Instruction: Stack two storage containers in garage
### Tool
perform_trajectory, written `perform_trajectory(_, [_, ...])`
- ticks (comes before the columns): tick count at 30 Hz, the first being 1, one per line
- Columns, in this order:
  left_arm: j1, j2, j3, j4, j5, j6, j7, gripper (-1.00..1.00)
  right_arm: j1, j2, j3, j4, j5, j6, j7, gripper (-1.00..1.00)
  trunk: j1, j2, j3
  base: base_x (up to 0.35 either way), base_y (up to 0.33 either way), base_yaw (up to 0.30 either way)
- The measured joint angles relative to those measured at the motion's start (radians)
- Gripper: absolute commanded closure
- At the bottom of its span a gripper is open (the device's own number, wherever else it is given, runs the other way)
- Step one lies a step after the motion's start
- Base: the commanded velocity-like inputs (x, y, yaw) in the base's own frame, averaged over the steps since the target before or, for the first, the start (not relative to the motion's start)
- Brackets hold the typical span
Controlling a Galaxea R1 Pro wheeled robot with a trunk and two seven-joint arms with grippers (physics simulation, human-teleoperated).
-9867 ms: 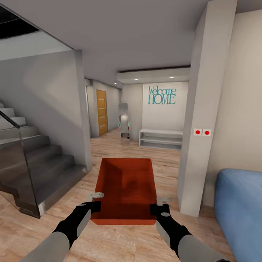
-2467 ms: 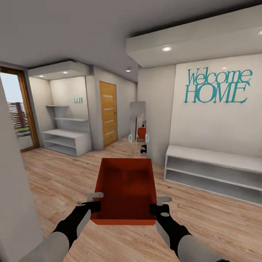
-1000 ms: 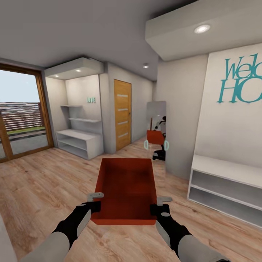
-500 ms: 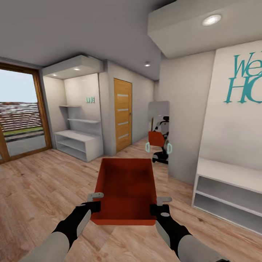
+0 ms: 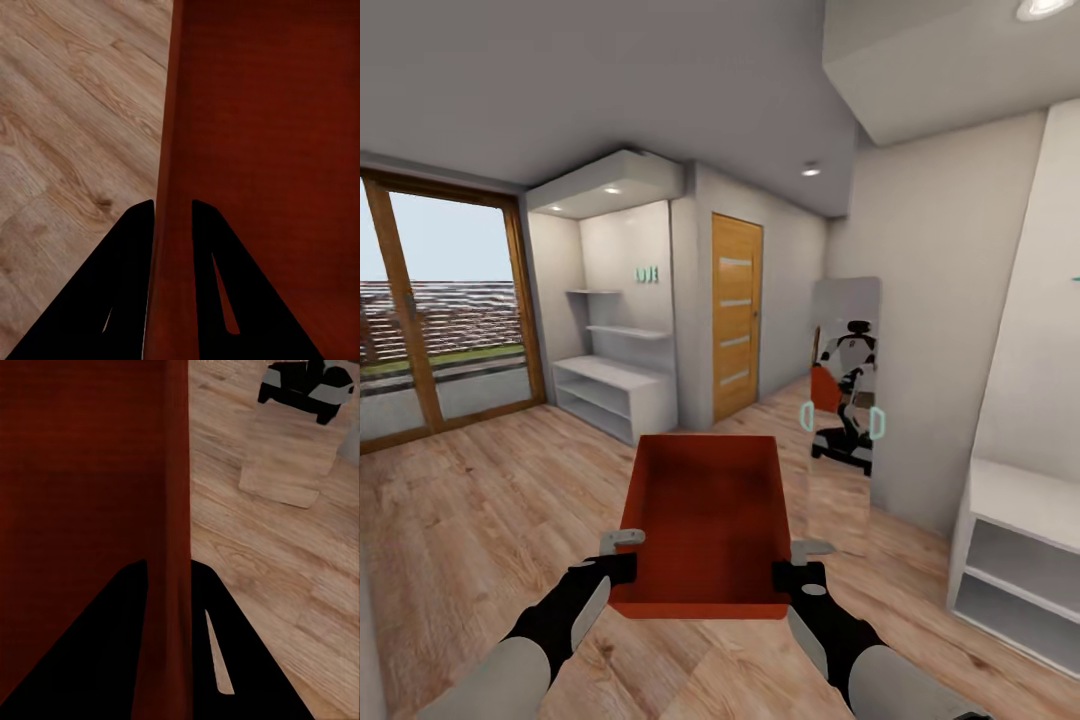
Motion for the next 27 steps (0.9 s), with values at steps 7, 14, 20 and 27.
perform_trajectory(7, [0.000, -0.002, -0.001, 0.000, 0.000, 0.000, 0.002, 1.00, 0.000, -0.002, -0.001, 0.000, 0.000, 0.000, 0.003, 1.00, 0.000, 0.000, 0.000, 0.322, 0.000, 0.018])
perform_trajectory(14, [0.000, -0.002, 0.000, 0.000, 0.000, 0.000, 0.002, 1.00, 0.000, -0.002, -0.001, 0.000, 0.000, 0.000, 0.003, 1.00, 0.000, 0.000, 0.000, 0.321, 0.000, 0.001])
perform_trajectory(20, [0.000, -0.002, 0.001, 0.000, 0.000, 0.000, 0.002, 1.00, 0.000, -0.002, 0.000, -0.002, 0.000, 0.002, 0.002, 1.00, 0.000, 0.000, 0.000, 0.322, 0.000, 0.000])
perform_trajectory(27, [0.000, 0.000, 0.002, 0.000, 0.001, 0.000, -0.001, 1.00, 0.000, -0.001, 0.001, -0.003, 0.001, 0.004, 0.000, 1.00, 0.000, 0.000, 0.000, 0.322, 0.000, 0.000])
